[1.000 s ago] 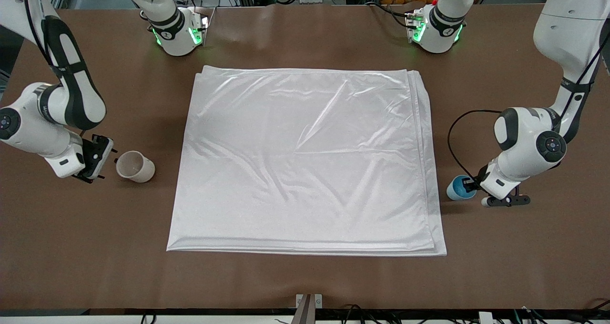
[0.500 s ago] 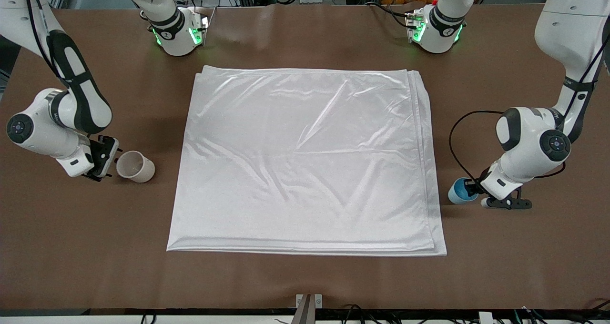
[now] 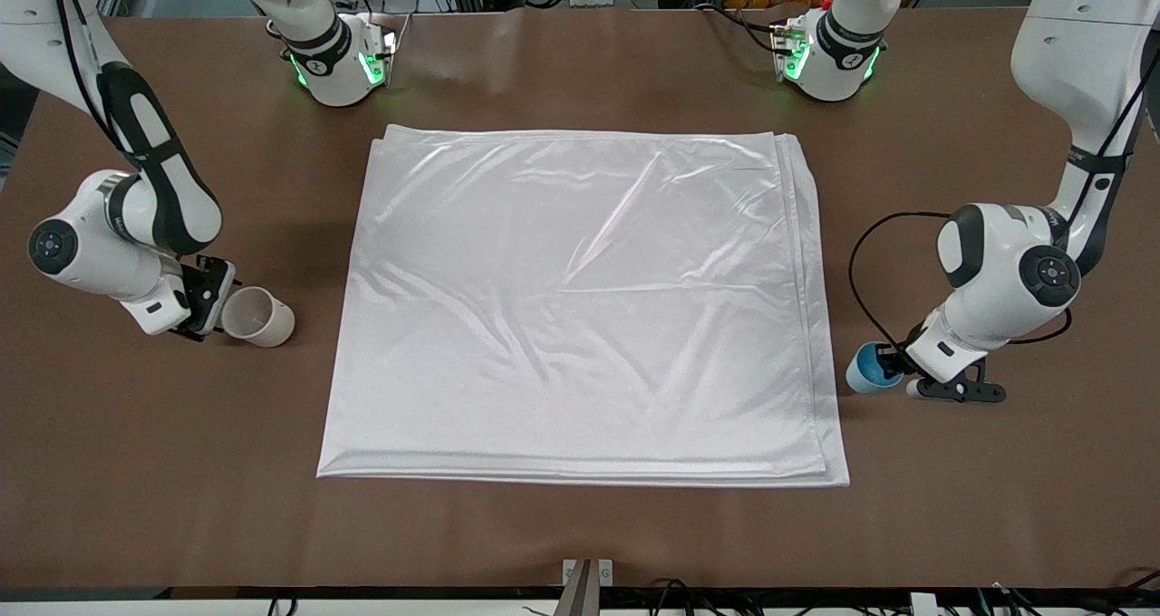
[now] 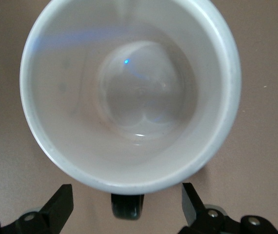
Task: Place blue cup into white mug on cloth
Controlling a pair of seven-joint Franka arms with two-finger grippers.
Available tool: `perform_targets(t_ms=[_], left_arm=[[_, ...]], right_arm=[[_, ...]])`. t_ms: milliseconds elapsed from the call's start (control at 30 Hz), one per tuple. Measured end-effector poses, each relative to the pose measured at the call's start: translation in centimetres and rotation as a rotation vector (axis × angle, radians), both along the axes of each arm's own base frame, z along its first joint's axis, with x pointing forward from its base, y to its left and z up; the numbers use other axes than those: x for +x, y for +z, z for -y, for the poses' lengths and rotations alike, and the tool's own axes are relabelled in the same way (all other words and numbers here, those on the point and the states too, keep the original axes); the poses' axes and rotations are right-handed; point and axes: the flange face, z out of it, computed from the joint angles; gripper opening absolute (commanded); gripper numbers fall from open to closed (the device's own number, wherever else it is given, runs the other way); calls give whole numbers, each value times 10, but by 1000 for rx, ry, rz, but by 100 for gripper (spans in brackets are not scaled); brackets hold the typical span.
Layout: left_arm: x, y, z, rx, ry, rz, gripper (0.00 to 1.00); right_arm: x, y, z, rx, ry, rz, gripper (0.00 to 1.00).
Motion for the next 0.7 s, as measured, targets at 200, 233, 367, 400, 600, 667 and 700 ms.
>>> perform_targets(t_ms=[200, 233, 367, 400, 600, 667, 700], left_arm=[[1, 1, -3, 2, 4, 3, 0], [1, 1, -3, 2, 4, 4, 0], [2, 3, -3, 9, -3, 4, 0], [3, 4, -4, 12, -6, 4, 0], [7, 16, -5, 25, -12, -19, 0], [10, 26, -4, 30, -13, -34, 0], [12, 31, -4, 32, -15, -41, 0]], right_arm=[[0, -2, -2, 7, -4, -1, 64], [0, -2, -3, 9, -7, -2, 59], [-1, -6, -3, 15, -13, -7, 39], [-1, -6, -3, 16, -14, -8, 33], [-1, -9, -6, 18, -10, -7, 2], [1, -8, -8, 18, -7, -2, 0], [1, -8, -9, 19, -5, 0, 0]])
